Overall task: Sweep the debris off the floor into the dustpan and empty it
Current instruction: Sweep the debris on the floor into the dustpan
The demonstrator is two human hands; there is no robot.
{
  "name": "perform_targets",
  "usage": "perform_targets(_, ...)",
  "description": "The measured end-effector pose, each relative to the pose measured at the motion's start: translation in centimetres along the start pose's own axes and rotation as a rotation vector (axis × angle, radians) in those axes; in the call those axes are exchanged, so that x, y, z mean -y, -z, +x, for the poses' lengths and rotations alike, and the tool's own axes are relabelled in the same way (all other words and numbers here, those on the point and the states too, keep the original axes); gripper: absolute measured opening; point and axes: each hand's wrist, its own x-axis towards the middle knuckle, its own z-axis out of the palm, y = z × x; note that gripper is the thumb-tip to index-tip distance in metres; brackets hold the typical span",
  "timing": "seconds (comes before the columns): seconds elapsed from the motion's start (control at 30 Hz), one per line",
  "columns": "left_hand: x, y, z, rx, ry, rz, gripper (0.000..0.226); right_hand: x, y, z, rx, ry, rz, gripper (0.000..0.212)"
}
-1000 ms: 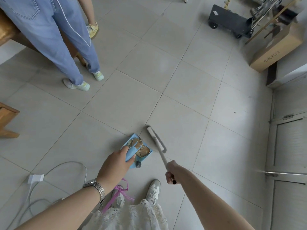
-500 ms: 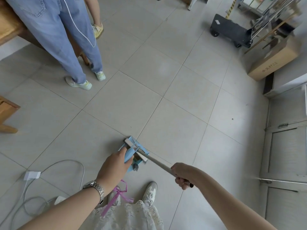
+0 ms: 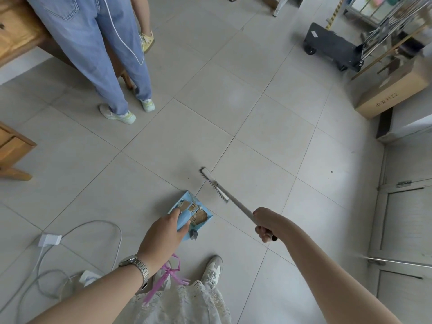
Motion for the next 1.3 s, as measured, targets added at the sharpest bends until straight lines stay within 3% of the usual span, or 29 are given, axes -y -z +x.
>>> perform_targets(0.27, 0.4, -0.3, 0.0, -0.025, -0.002, 0.013, 0.023, -0.4, -5.6, 1.9, 0.062, 0.051, -0.091, 0.035)
perform_targets(0.47, 0.4, 0.3, -0.4, -0.057, 0.029, -0.021, 0.021, 1.0, -3.6, -1.6, 0.057, -0.056, -0.305, 0.024)
perform_targets(0.6, -0.3, 1.4, -0.7, -0.109, 0.071, -0.069, 0.021, 1.8, -1.2, -3.8, -0.031, -0.027, -0.426, 0.022)
perform_targets(0.7, -1.2, 2.0, -1.2, -0.135, 0.094, -0.109, 0.016, 2.9, 1.1, -4.5, -0.015, 0.102, -0.468, 0.040)
perform_targets(0.8, -2.7, 1.8, -1.5, -0.189, 0.123, -0.127, 0.016, 4.5, 3.4, -3.9, -0.005, 0.343, -0.440, 0.028)
perform_targets(0.93, -5.9, 0.4, -1.6, -0.292, 0.177, -0.163, 0.010, 5.7, 5.4, -3.7, -0.014, 0.368, -0.440, 0.028)
perform_targets(1.03, -8.3, -0.9, -1.6, -0.359, 0.217, -0.165, 0.007, 5.3, 6.3, -3.3, -0.010, 0.287, -0.486, 0.036)
perform_targets(1.2, -11.1, -2.5, -2.1, -0.418, 0.248, -0.198, 0.007, 4.3, 6.8, -3.6, -0.011, 0.309, -0.637, 0.049)
perform_targets(1.3, -11.7, -3.3, -2.9, -0.461, 0.274, -0.215, 0.009, 3.8, 6.9, -4.1, -0.015, 0.406, -0.581, 0.032)
